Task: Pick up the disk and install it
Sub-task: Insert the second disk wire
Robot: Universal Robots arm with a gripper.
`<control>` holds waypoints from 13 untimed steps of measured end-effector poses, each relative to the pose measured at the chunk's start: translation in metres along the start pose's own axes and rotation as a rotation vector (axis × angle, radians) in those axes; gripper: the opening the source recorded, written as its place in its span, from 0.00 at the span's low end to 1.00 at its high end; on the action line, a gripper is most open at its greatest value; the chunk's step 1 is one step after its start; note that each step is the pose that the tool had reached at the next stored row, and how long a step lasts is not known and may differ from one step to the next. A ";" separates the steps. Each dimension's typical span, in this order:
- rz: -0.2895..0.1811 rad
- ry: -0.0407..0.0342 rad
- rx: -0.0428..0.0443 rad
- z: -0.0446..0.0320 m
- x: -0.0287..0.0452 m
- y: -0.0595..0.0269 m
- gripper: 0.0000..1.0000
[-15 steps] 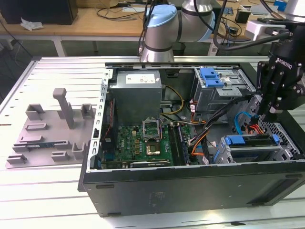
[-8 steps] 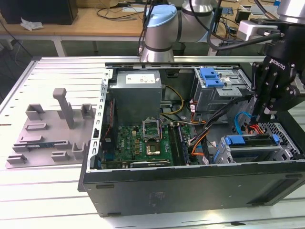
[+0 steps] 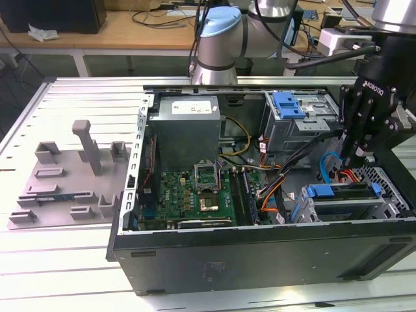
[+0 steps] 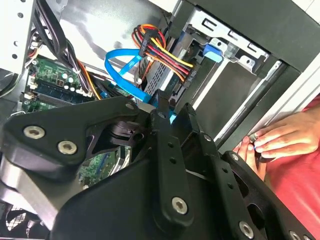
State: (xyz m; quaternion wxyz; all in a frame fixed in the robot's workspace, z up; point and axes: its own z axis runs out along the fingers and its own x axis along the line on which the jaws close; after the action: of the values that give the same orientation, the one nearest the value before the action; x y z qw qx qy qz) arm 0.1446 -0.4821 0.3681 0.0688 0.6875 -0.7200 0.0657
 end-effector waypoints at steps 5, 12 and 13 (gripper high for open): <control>0.008 -0.0354 -0.0005 0.0002 0.0006 0.0000 0.30; 0.008 0.0050 0.0007 0.0002 0.0006 0.0000 0.30; 0.008 0.0052 0.0007 0.0003 0.0006 0.0000 0.30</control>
State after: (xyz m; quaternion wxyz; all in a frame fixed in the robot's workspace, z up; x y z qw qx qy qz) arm 0.1446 -0.4827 0.3679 0.0701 0.6844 -0.7225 0.0680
